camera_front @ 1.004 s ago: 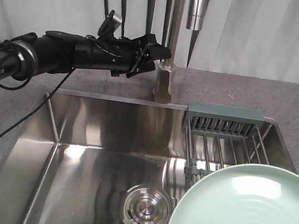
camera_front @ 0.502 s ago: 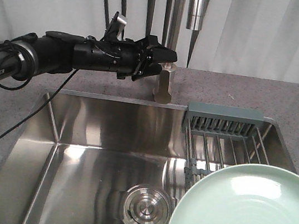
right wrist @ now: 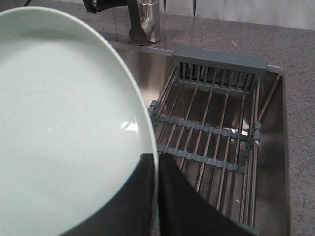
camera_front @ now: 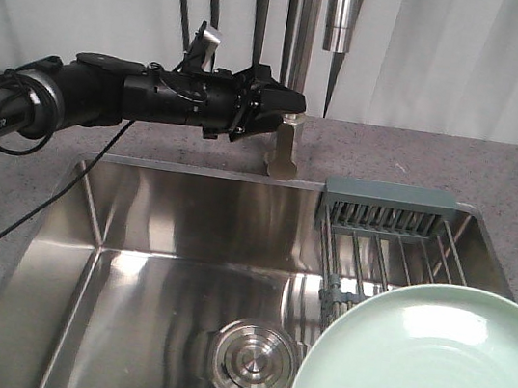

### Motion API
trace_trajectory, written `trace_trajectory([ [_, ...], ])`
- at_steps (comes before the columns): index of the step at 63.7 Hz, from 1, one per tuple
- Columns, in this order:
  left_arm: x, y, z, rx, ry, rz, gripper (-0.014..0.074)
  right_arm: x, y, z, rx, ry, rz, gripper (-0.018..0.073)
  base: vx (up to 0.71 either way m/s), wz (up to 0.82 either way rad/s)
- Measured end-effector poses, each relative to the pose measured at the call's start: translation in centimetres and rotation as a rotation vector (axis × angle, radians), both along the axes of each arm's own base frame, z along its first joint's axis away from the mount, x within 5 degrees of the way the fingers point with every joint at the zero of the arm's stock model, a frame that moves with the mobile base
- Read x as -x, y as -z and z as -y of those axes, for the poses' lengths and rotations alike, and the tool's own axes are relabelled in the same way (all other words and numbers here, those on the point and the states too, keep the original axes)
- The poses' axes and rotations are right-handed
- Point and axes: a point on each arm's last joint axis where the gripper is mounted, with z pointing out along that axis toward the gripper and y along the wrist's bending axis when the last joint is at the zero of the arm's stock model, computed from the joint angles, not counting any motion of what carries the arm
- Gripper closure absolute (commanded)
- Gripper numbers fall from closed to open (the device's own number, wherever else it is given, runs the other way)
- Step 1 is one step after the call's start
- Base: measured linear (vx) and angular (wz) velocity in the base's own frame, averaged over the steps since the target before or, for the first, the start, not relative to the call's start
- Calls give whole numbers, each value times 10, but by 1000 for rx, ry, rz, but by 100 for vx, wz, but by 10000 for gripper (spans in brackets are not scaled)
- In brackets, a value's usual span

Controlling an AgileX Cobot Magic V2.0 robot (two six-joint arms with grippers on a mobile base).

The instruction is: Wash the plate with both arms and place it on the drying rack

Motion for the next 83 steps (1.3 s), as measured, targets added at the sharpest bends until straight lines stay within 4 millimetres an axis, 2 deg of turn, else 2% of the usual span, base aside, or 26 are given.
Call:
trace_trajectory([
  [17,8,3,3,-40,95,12,195,0,0,0,0,0,0,561,0,0],
  [35,10,3,8,-67,117,28,199,0,0,0,0,0,0,561,0,0],
  [45,9,1,0,-60,125,28,229,0,0,0,0,0,0,561,0,0],
  [53,9,-8,-17,-58,152,37,315,0,0,0,0,0,0,561,0,0],
  [68,7,-44,-81,-27,104,74,605,0,0,1,44,-7,17,561,0,0],
  [75,12,-64,-113,-22,72,71,603,-3,-2,5,141,-6,71,561,0,0],
  [83,27,-94,-141,-109,23,88,603,-3,-3,6,169,-9,87,561,0,0],
])
